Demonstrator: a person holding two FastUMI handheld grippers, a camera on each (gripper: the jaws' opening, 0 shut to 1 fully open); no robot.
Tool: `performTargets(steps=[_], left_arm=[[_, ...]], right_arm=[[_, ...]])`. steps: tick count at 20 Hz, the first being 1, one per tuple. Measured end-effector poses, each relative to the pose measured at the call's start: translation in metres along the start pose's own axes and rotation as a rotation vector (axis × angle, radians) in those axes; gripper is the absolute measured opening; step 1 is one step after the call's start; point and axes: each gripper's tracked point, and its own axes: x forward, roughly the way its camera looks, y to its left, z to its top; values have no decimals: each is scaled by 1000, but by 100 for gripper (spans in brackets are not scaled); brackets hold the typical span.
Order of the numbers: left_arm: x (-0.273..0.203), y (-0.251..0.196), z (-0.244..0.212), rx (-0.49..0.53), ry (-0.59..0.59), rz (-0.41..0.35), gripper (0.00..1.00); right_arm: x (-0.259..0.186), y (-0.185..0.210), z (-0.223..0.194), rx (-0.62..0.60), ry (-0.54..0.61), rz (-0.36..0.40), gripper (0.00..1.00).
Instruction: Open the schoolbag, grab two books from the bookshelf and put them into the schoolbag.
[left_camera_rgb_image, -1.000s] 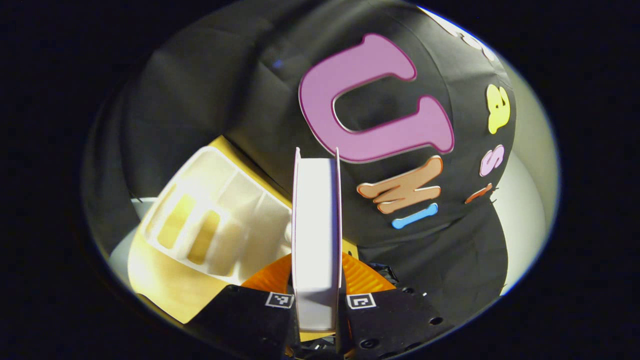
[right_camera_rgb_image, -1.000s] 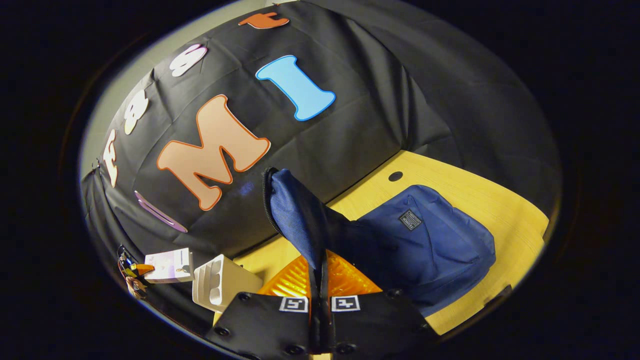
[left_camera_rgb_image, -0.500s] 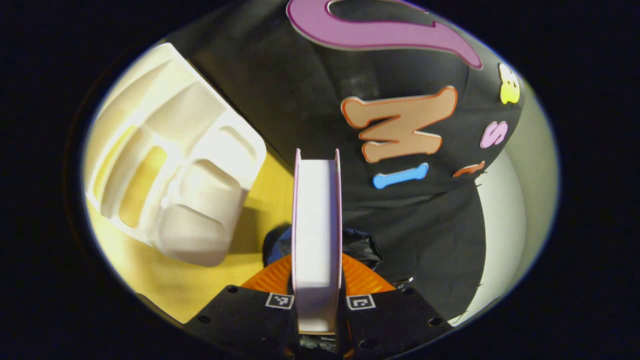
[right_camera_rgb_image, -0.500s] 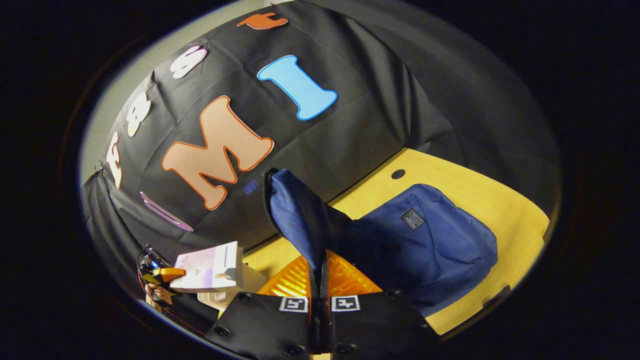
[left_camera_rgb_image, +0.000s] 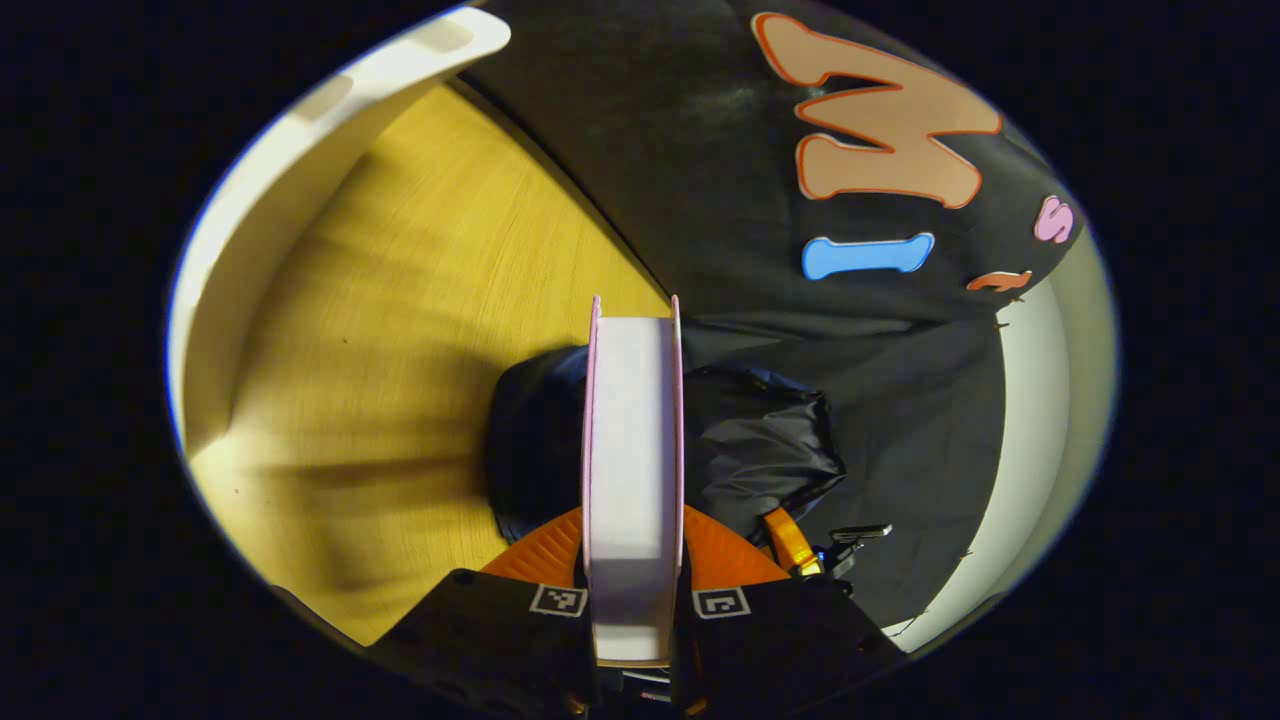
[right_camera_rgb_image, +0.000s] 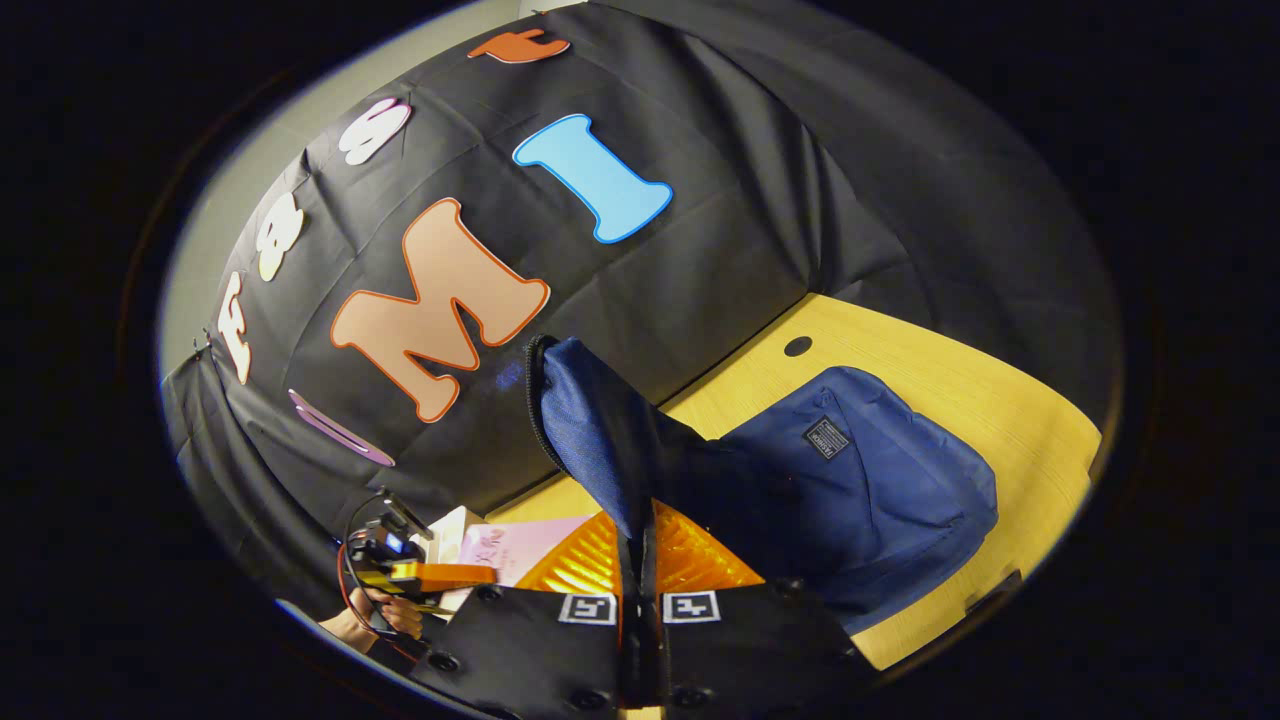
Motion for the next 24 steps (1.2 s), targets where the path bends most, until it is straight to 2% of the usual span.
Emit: performTargets(steps=[5, 11, 24], left_arm=[[50, 5, -10, -66, 39, -4, 24], [100, -9, -31, -129, 95, -79, 24], [199, -18, -70, -291, 89, -220, 25]], right_arm=[[0, 1, 0, -7, 6, 6, 3], [2, 1, 0, -2, 14, 12, 3], [3, 2, 2, -8, 29, 22, 3]])
